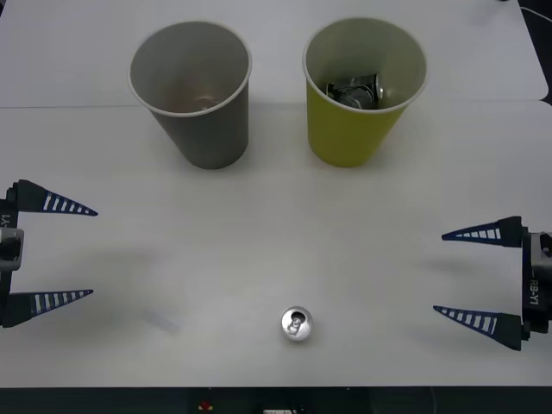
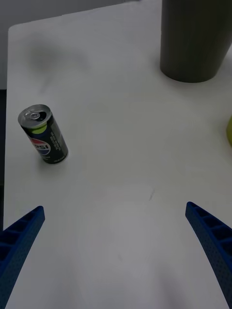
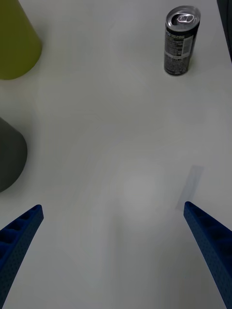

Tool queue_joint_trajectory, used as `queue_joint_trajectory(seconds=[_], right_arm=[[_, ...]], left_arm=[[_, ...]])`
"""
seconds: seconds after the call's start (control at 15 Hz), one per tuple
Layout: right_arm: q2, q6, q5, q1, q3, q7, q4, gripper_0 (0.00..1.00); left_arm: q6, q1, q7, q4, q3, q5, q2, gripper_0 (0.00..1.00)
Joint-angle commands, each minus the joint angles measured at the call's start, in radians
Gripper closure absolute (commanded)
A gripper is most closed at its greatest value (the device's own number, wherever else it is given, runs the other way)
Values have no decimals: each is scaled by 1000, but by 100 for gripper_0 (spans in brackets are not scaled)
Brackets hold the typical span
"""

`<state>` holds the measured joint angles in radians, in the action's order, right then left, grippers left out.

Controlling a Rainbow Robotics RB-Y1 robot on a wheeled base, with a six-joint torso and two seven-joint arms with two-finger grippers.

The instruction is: Put the can into the green bin and the plastic bottle into the gray bin

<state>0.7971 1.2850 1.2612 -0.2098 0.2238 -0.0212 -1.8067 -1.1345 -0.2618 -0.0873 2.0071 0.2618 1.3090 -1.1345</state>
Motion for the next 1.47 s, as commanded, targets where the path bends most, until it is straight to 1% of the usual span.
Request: queue_joint_trajectory(seconds=[0.07,0.2,0.4,0.47,0.6,0.8,1.0,1.07,1.33,1.47], right_arm=[[-45,48,-17,35,-4,-121,98,0],[-59,83,-31,52,-4,-183,152,0],[-102,111,-43,52,-12,-279,218,0],[-115,116,-54,52,-27,-313,245,0],[-122,116,-103,58,-84,-376,311,0],[-157,132,-164,83,-161,-479,431,0],[-210,171,-163,110,-169,-545,521,0],[-226,177,-149,121,-176,-554,546,0],[-283,168,-102,132,-185,-563,557,0],[-302,126,-103,133,-227,-572,557,0]], left_arm=[[0,0,0,0,0,0,0,0],[0,0,0,0,0,0,0,0],[0,0,0,0,0,0,0,0],[0,0,0,0,0,0,0,0],[0,0,0,0,0,0,0,0],[0,0,0,0,0,0,0,0],[0,0,0,0,0,0,0,0],[0,0,0,0,0,0,0,0],[0,0,0,0,0,0,0,0],[0,0,0,0,0,0,0,0]])
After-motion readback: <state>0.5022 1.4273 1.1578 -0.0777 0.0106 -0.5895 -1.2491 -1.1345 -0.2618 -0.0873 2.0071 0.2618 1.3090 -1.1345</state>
